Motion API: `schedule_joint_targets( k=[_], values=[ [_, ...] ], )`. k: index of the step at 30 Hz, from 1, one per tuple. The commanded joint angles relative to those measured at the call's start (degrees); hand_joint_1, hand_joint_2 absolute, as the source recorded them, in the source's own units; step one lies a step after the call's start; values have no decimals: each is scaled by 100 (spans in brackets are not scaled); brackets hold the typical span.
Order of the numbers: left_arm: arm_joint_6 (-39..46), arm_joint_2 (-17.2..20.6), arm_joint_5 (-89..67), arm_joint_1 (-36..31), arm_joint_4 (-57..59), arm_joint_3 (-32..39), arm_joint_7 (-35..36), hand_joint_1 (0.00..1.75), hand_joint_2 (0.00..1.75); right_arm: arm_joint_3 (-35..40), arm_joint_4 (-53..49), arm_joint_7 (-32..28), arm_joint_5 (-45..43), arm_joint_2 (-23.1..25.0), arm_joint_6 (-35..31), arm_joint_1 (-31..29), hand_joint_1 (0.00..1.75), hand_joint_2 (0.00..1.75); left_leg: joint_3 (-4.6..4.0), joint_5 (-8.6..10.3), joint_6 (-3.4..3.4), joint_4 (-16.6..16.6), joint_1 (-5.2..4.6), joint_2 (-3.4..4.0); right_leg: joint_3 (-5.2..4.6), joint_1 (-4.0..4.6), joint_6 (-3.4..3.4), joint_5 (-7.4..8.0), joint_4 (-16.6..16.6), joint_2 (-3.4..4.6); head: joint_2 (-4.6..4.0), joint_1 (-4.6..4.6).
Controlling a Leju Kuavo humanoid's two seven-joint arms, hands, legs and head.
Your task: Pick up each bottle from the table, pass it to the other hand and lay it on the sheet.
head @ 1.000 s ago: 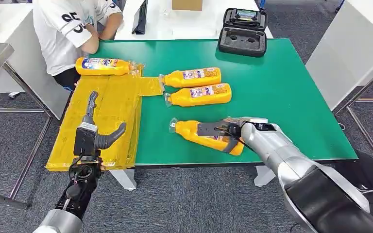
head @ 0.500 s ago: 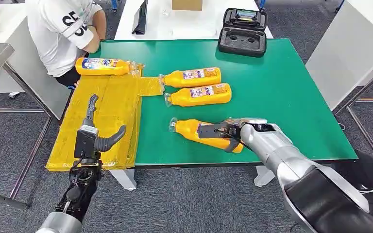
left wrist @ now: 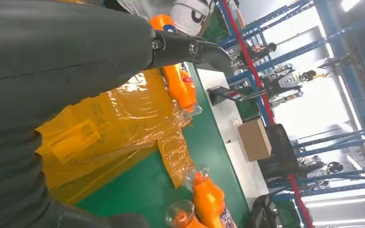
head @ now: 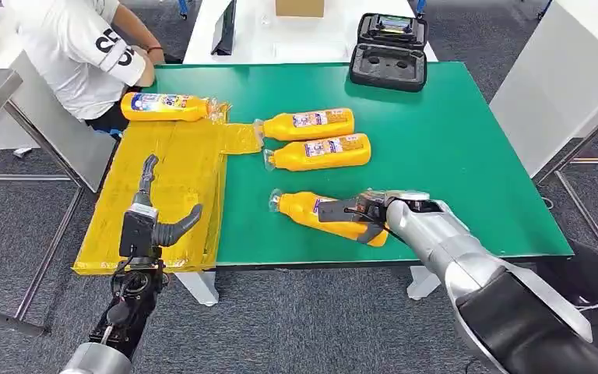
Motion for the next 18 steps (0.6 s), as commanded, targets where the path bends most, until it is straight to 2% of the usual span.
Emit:
schedule_joint_targets(
  k=[1, 7, 11, 16, 17, 18],
  values=[
    [-19, -7, -18, -108, 303, 98, 44, 0, 175, 189, 200, -50, 11, -6, -115, 17, 169, 175, -5, 3, -11, -1, 9, 0, -1, 9, -11, 4, -6, -2, 0, 0],
    [26, 23, -20, -6, 243, 146, 33, 0, 175, 62, 184, -105, -75, 66, -197, -113, 175, 175, -9, 10, -17, -6, 13, 7, -7, 13, -17, 14, -12, 4, 0, 0],
    [24, 36, -61, 171, -33, 240, 43, 0, 175, -441, -8, -538, -373, 193, -846, -266, 175, 175, -10, 1, -10, 2, 4, 15, -15, 4, -10, 5, 3, 13, 0, 0],
    [4, 38, -63, 212, -112, 260, 56, 0, 175, -525, -79, -601, -420, 199, -953, -280, 175, 175, -18, -1, -11, 7, 5, 15, -19, 5, -11, 3, 8, 13, 0, -2],
    [-7, 34, -63, 289, -279, 316, 67, 0, 175, -797, -294, -992, -585, 194, -1366, -194, 175, 175, -12, 0, -9, 3, 3, 9, -15, 4, -9, 2, 6, 8, 0, -2],
    [-20, 40, -61, 324, -350, 334, 66, 0, 175, -823, -359, -1058, -576, 194, -1467, -186, 175, 175, -18, 2, -12, 6, 6, 5, -18, 6, -11, 4, 6, 4, 0, 0]
  ],
)
